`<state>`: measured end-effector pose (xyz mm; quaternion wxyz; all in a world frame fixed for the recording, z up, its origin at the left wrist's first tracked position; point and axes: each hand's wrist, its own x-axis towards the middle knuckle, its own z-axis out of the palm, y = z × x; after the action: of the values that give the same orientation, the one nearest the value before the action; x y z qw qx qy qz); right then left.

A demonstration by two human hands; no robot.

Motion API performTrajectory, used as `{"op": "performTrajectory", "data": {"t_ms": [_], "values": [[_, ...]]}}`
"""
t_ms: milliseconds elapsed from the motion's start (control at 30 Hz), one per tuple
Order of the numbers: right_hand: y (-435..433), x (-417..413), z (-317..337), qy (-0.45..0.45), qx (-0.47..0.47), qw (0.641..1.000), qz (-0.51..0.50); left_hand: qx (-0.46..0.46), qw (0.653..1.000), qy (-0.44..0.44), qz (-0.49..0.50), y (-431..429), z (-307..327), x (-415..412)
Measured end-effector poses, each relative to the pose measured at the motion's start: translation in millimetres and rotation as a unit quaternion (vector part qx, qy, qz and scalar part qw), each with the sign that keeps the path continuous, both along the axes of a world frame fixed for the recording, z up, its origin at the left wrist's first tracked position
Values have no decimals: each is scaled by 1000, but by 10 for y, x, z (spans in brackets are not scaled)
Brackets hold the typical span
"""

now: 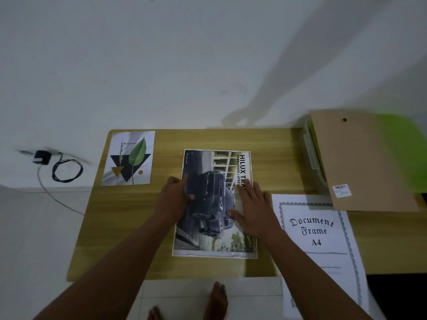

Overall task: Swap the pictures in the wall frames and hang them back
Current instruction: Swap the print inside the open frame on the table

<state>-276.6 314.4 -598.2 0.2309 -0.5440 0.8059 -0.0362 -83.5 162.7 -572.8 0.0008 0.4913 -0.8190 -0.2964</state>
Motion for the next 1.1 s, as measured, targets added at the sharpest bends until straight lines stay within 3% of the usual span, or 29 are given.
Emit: {"op": "performTrajectory", "data": {"t_ms": [267,433,600,867,1100], "values": [[7,-8,-70,-8,-2,1000,1,-36,999,-16,-15,4,-104,14],[80,-93,-39,-35,-7,999,8,-98,985,-96,-103,27,-139,97],[197,-150,-31,-52,27,997,51,-63,972,-118,-193,70,-256,231],[188,0,47,-44,46,997,45,-57,964,-130,-225,65,-300,256],[372,133,155,-38,49,998,13,-72,959,-87,-259,96,-262,362]]}}
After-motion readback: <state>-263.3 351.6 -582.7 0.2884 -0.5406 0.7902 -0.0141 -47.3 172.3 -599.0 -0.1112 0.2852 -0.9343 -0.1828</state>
